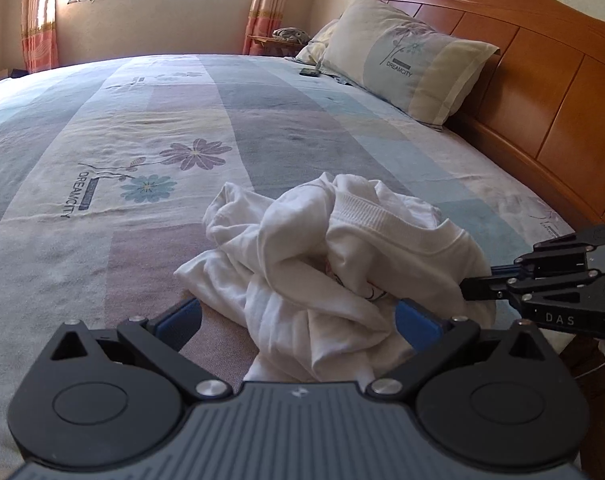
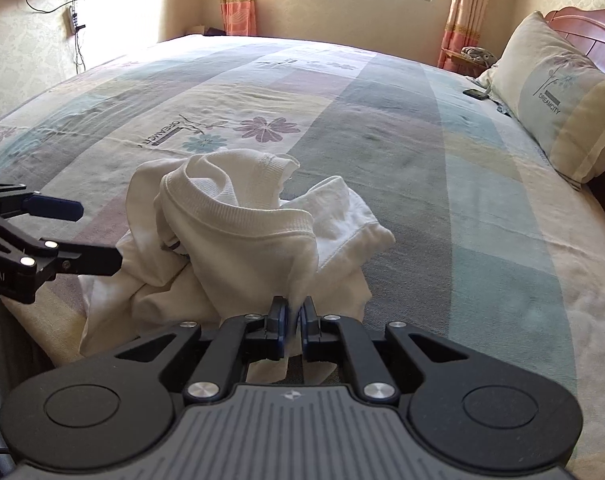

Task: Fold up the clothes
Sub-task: 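Move both tools toward the crumpled white sweatshirt on the bed, then grasp the sweatshirt fabric with the right gripper while the left gripper grasps nearby fabric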

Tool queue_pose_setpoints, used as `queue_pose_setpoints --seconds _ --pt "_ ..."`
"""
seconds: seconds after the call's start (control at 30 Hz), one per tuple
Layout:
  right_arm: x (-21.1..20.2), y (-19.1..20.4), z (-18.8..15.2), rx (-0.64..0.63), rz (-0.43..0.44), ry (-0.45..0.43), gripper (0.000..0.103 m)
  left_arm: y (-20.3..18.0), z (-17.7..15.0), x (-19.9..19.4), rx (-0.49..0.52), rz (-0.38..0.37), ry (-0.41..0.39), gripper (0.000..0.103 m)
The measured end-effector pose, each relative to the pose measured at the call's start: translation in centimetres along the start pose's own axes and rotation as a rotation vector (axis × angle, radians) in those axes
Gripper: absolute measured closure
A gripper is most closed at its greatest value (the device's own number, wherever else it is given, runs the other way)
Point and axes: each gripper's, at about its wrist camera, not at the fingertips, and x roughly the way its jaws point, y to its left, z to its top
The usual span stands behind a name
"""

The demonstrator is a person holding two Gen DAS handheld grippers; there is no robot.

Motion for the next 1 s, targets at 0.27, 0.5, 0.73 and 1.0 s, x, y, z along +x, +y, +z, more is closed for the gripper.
queue_pose_setpoints --seconds 0.27,0.5,0.73,1.0 --pt "3.2 -1.2 2.4 -0.101 0.143 0.135 0.082 1.5 2.4 3.7 0.133 -0.106 0.114 0.001" --pt "5.5 -3.3 4.6 -0.086 0.290 0.320 0.078 2.6 4.3 5.9 0.184 -0.243 0.236 0.004" --pt "5.7 -3.0 5.4 -0.020 0.299 0.433 0.067 1.7 6.9 5.0 0.268 -0.245 0.372 0.017" --pt "3.8 -2.7 7.5 0.060 0.266 0.492 0.059 1.8 11.2 4.1 0.311 -0.201 0.500 0.031"
